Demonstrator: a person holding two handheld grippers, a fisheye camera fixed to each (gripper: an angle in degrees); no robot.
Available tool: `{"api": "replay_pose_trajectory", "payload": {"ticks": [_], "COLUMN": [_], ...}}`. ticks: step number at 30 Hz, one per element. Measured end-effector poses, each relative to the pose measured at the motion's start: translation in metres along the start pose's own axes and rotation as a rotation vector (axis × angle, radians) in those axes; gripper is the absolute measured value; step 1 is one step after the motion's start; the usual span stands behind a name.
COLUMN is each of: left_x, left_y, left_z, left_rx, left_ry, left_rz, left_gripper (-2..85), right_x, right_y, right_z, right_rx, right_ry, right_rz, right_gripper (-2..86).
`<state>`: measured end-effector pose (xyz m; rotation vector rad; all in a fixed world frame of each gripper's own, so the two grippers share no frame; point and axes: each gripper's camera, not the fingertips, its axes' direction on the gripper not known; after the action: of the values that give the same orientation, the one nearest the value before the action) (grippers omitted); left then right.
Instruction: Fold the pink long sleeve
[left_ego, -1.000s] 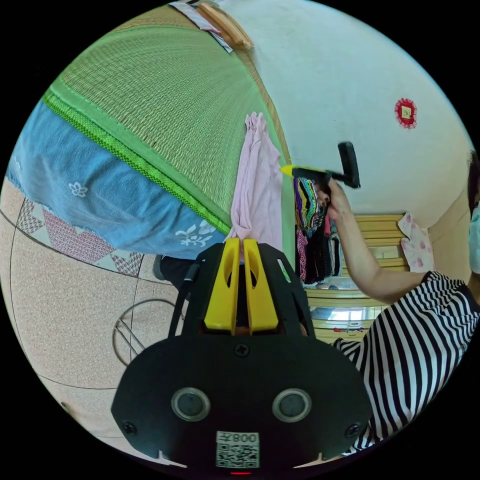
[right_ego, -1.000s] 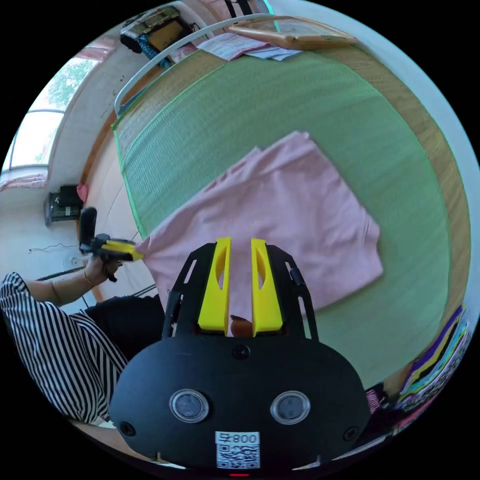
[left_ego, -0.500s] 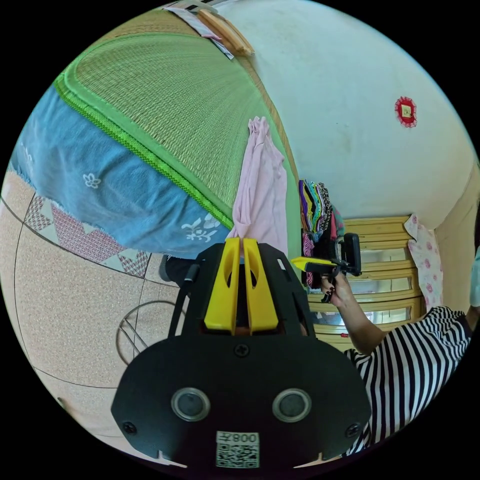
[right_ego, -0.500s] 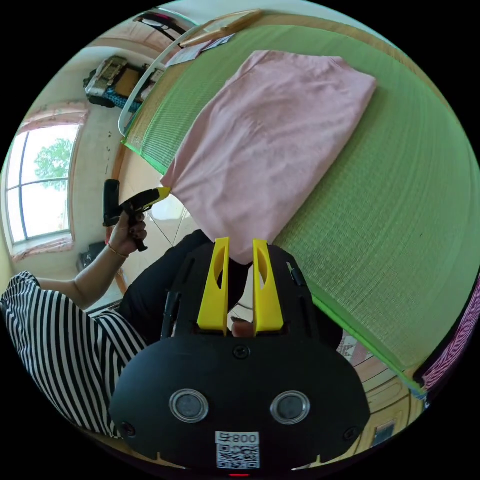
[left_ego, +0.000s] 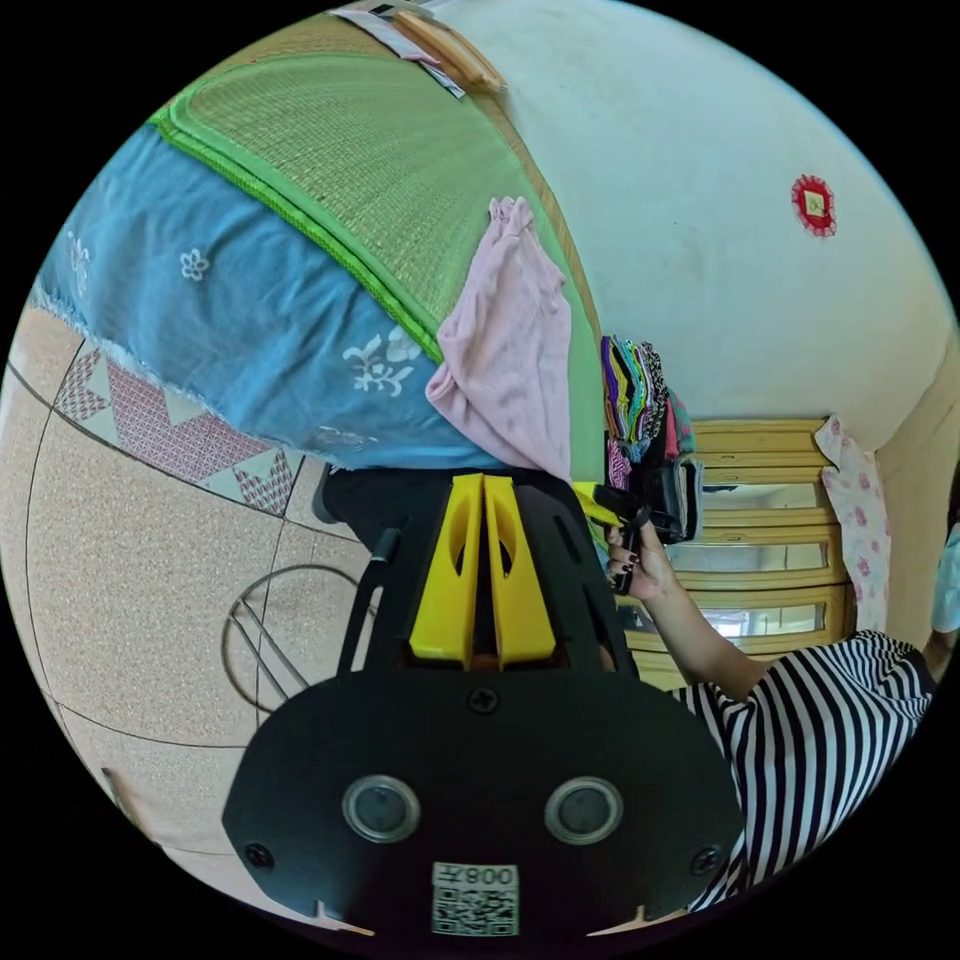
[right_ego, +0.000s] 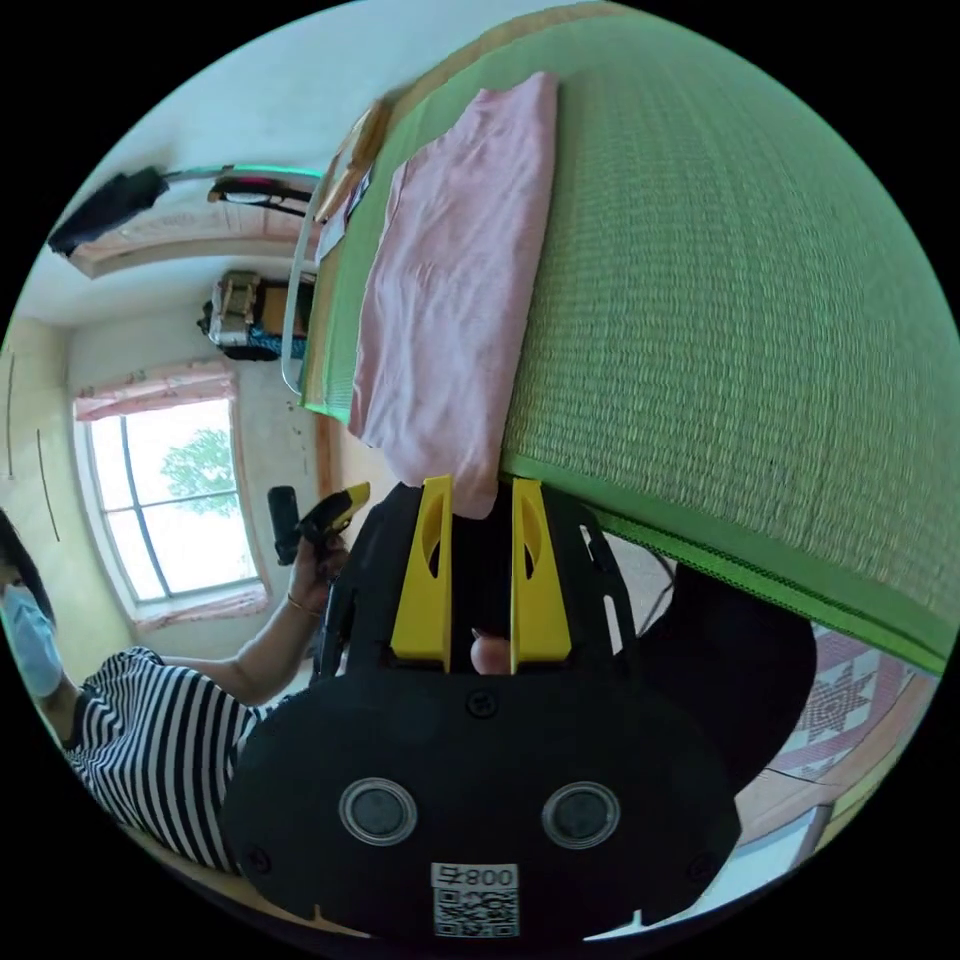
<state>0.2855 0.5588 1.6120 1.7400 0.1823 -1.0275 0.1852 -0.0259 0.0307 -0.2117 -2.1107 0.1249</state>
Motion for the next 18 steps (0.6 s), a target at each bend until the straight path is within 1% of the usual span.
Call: {"api": "replay_pose_trajectory", "payload": {"ticks": [10, 14, 18], "left_x": [0.003, 0.001, -0.004], "left_y": [0.008, 0.009, 0.008], "left_z": [0.016, 0.014, 0.011], "left_rx": [-0.046, -0.051, -0.055], "left_ry": [0.027, 0.016, 0.012], "left_rz": [0.032, 0.041, 0.036], "left_gripper": [0.0, 0.0, 0.0], "right_x": [0.086, 0.115, 0.139], "right_y": [0.055, 0.075, 0.088], "right_z": [0.003, 0.004, 0.007], "right_rx": [0.001, 0.043, 0.043], "right_ry": [-0.200, -0.291, -0.345], "right_rz": [0.089, 0.116, 0.125], "right_gripper": [8.6, 7.7, 5.7]}}
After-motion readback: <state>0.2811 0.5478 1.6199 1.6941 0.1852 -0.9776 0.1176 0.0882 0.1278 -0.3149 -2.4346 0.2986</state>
